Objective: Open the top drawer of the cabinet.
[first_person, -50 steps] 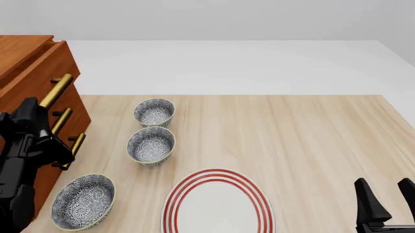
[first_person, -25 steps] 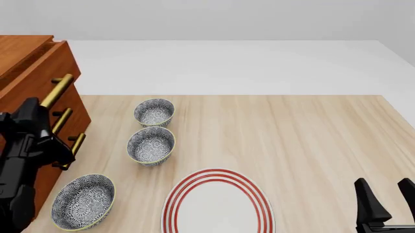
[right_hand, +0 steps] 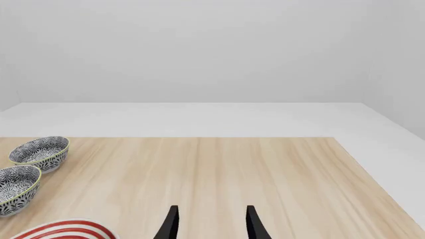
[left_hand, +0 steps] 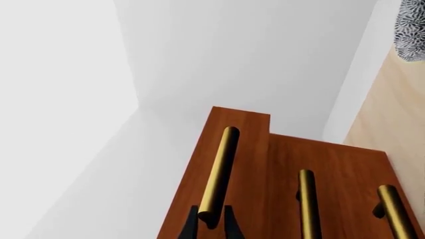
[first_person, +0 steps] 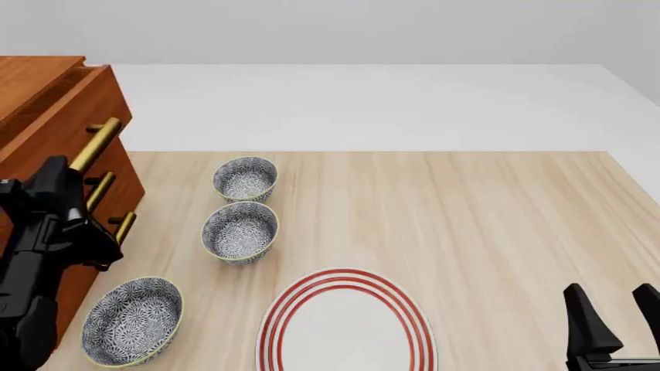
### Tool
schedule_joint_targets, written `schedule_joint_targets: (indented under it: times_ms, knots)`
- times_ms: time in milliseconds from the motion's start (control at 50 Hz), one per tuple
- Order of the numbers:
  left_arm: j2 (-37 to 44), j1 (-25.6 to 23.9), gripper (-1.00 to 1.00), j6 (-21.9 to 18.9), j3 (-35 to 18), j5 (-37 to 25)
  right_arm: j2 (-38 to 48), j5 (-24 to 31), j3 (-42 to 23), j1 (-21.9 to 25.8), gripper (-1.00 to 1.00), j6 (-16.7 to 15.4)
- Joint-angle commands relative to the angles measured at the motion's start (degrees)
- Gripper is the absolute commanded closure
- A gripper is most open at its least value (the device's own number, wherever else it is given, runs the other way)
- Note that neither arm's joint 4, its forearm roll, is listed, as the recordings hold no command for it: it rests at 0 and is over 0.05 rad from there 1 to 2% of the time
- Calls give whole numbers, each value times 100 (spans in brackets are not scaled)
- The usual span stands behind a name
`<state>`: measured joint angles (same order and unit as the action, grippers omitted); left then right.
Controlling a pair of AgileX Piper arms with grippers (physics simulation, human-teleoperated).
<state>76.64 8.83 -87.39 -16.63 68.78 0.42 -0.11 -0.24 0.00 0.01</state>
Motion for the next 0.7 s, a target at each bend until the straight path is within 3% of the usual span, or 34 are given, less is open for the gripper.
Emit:
schedule_joint_targets:
  times_ms: [20,700]
  knots:
    - [-78,-146,100,-32,414,-197,0,0,0,1,-100,1]
    - [-59,-179,100,-12,430,-146,1,0,0,0,-100,1]
